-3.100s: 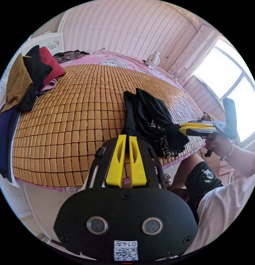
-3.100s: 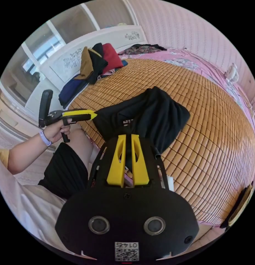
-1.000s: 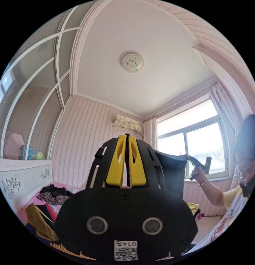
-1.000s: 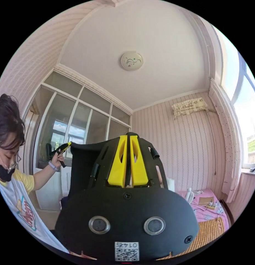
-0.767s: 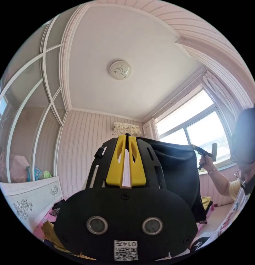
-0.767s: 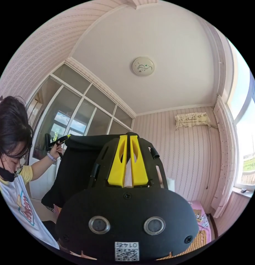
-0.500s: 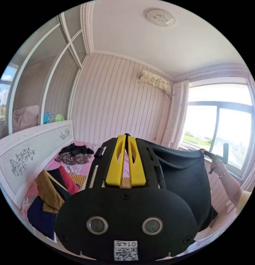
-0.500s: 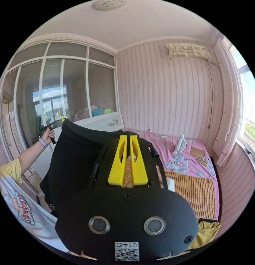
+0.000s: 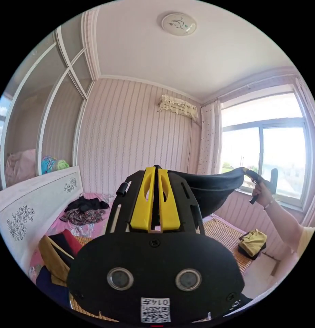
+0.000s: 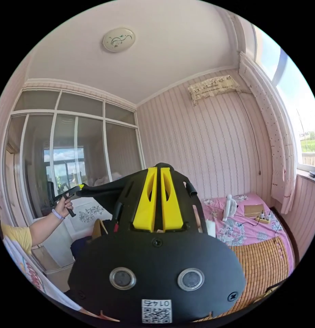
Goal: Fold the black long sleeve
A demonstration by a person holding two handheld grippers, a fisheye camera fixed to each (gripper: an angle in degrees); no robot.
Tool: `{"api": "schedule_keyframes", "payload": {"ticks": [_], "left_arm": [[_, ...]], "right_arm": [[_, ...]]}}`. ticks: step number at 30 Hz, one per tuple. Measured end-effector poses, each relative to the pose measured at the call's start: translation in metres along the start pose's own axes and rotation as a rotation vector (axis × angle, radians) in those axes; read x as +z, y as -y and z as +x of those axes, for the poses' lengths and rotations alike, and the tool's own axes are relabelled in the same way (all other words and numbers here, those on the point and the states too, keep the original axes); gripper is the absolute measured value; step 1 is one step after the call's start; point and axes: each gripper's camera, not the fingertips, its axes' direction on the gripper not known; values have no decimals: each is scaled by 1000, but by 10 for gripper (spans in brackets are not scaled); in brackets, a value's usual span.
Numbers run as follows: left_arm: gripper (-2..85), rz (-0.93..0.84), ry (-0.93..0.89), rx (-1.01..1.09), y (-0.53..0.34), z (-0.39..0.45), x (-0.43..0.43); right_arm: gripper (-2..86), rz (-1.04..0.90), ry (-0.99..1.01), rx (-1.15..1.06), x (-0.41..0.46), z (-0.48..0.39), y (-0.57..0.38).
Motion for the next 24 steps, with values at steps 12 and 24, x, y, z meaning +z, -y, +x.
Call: {"api": "schedule_keyframes", "payload": {"ticks": [12,24], "left_arm": [[-8,-737,-118,-598,-365,-143,68],[-4,-1094,-142,-697,-437,-194,96]], "right_arm": [[8,-812,-22,501,56,127,-372],[12,-1036,-161,724,47,162,-481]]}}
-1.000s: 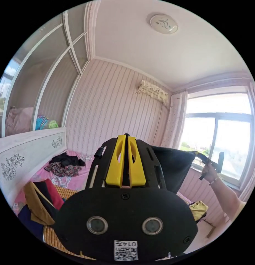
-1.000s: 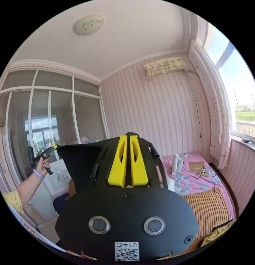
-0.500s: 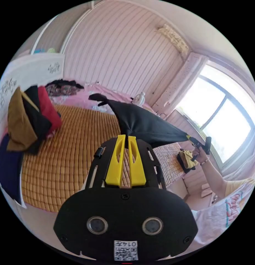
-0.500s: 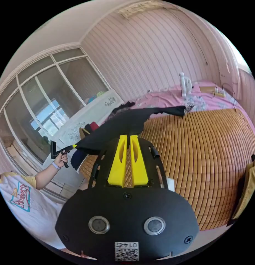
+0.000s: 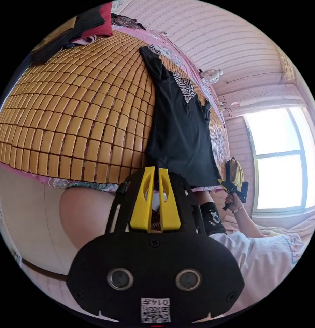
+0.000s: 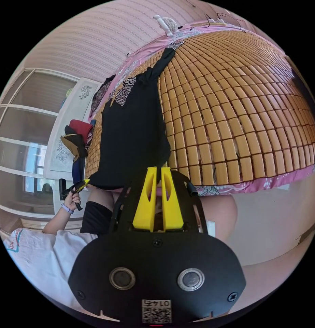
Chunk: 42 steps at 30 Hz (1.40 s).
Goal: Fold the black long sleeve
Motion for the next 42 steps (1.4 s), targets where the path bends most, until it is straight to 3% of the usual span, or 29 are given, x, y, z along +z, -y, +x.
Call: {"api": "schedule_keyframes", "payload": {"ticks": [9,14,19,22,25,28,32,42], "left_arm": [[-2,-74,211,-52,13,-22,-6],[53,-34,182,-18,24,-21,-7],[70,-84,196,57,46,-3,18],[15,-166,307,111,59,2,41],[-3,-220,322,129,67,0,42],[-6,-93,293,163,64,-1,2],[-4,-62,285,29,57,-44,-25],[47,-87,280,-54,19,-72,-6]], "right_arm": [[30,-19,-145,17,13,5,18],[114,67,-297,-76,25,-12,28],[79,11,-252,-47,50,-10,46],[13,-21,-190,-6,51,-6,54],[8,124,-17,-6,19,-12,52],[7,67,-25,102,17,2,46],[8,-62,72,198,50,22,32],[38,-49,-158,152,76,-2,-1]]}}
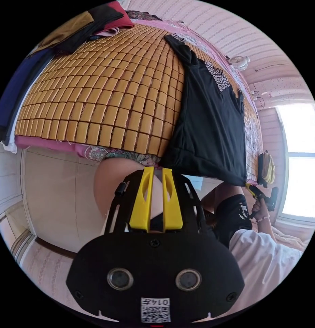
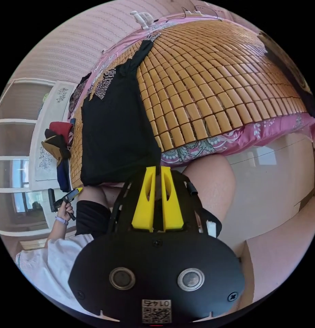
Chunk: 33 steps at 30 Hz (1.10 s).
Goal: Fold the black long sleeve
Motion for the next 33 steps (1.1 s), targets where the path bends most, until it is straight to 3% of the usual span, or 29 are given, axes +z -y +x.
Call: {"api": "schedule_keyframes", "payload": {"ticks": [10,21,26,31,33], "left_arm": [[41,221,98,213,-60,38,-12],[47,241,101,285,-80,44,0],[56,237,93,324,-65,54,9],[58,234,275,375,-40,78,37],[58,152,322,370,-21,83,57]], "right_arm": [[60,220,-447,-375,15,-81,-82],[61,173,-379,-417,21,-92,-144],[50,451,-419,-443,-7,-105,-200],[54,472,-449,-468,-9,-110,-230],[55,470,-459,-474,-11,-111,-240]]}}
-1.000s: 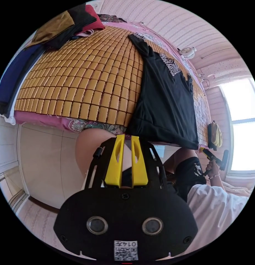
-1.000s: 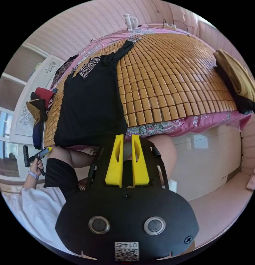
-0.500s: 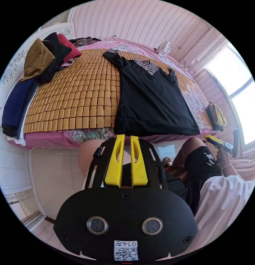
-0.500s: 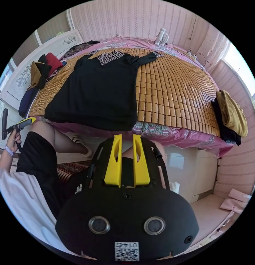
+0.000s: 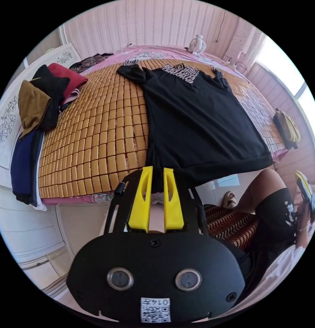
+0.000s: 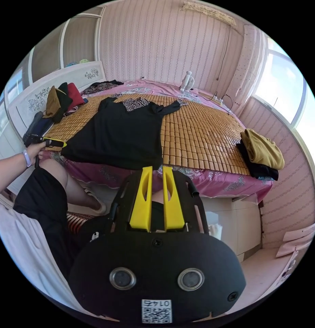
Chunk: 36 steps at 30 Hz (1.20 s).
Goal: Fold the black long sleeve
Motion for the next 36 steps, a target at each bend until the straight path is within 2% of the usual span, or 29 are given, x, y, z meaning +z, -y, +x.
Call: {"api": "schedule_keyframes", "payload": {"ticks": [2,11,16,21,27,31,36], "left_arm": [[54,-99,-11,-33,10,-3,17],[50,-87,-136,-170,9,-27,21],[45,74,-145,-171,3,-30,-11],[42,293,-179,-17,16,-10,-47],[57,283,-258,141,68,35,-19],[58,264,-277,206,110,59,10],[55,199,-304,220,195,75,59]], "right_arm": [[54,-2,-9,-9,-9,-3,-7],[51,-8,-74,-32,-41,0,-16],[58,33,-5,32,-56,31,-8],[60,123,55,52,-63,72,20],[61,87,166,29,-28,121,103],[62,66,228,65,25,159,184],[63,53,187,83,109,198,300]]}}
